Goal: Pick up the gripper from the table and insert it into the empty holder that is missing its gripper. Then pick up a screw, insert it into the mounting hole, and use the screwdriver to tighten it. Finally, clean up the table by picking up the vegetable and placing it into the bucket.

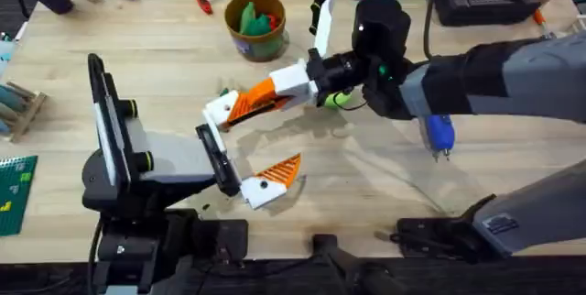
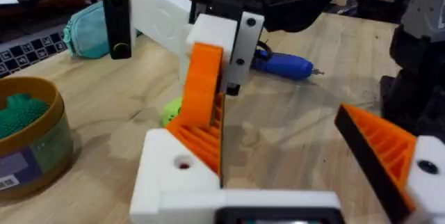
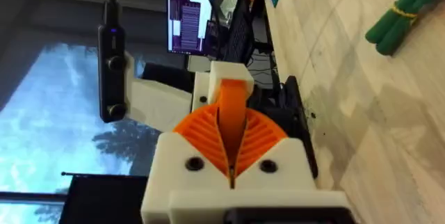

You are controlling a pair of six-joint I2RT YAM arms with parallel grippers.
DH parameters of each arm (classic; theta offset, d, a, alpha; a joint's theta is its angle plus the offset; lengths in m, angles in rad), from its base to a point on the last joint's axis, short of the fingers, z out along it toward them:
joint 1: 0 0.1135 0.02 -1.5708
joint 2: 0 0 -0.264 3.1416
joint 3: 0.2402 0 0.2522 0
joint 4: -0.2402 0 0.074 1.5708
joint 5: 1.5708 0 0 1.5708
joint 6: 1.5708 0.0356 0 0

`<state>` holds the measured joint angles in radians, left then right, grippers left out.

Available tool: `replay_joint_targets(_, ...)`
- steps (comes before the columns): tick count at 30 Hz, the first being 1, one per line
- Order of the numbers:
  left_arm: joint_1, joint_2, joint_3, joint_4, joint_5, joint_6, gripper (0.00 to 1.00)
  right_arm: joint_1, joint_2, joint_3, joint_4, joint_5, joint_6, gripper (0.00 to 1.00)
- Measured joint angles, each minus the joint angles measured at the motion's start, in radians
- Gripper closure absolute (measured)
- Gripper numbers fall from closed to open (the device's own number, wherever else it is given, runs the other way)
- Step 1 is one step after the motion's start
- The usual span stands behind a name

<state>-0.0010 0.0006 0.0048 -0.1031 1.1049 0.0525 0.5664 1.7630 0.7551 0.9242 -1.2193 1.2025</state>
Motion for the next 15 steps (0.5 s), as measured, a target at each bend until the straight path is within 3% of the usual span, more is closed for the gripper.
replay_joint_targets(15, 0.000, 0.000, 0.000, 0.001, -0.006, -0.001, 0.014, 0.006, 0.000, -0.008, 0.011, 0.015, 0.025, 0.991)
